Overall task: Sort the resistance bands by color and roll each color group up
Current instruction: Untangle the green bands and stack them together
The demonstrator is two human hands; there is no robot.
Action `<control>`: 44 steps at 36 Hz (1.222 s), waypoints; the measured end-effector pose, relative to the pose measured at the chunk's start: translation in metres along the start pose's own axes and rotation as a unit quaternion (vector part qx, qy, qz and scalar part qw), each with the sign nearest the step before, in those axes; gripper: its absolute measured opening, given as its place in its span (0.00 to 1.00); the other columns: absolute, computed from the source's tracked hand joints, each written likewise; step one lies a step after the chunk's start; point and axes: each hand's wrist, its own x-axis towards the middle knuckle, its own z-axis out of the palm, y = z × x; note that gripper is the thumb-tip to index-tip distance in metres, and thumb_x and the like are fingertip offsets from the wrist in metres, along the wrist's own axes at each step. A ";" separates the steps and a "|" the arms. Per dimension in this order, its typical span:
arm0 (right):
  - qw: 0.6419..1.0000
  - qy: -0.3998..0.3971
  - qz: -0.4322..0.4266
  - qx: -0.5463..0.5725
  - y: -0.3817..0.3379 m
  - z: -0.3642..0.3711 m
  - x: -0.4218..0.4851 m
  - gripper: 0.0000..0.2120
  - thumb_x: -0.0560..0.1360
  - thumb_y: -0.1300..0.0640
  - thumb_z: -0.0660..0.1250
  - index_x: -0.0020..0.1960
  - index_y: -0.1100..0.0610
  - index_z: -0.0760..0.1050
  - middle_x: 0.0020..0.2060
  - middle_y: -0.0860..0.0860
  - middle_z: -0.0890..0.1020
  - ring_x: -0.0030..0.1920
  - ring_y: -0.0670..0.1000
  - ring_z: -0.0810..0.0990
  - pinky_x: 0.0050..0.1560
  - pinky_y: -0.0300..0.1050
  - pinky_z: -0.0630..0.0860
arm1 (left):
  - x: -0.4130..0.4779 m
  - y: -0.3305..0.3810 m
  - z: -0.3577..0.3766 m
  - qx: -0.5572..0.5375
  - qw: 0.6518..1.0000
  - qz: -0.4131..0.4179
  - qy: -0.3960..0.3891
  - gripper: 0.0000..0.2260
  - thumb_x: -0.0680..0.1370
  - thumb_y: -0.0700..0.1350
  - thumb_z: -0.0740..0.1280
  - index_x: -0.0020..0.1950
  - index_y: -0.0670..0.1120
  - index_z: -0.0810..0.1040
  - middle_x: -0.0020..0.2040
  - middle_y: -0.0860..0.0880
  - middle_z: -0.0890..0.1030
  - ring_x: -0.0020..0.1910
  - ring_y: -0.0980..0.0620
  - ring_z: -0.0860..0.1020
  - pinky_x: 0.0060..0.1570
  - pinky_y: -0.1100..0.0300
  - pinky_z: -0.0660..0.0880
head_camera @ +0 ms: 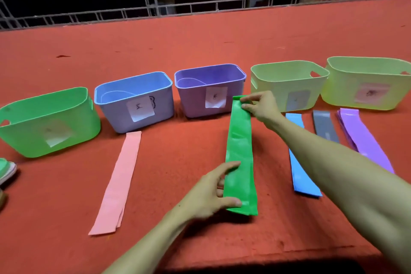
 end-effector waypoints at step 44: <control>0.984 -0.039 -0.018 -0.173 0.084 0.033 0.001 0.08 0.71 0.55 0.74 0.50 0.50 0.84 0.48 0.47 0.85 0.46 0.46 0.79 0.51 0.41 0.73 | -0.024 -0.021 -0.002 0.270 0.953 0.108 0.087 0.07 0.72 0.49 0.69 0.46 0.51 0.86 0.47 0.60 0.80 0.50 0.58 0.77 0.54 0.65 0.71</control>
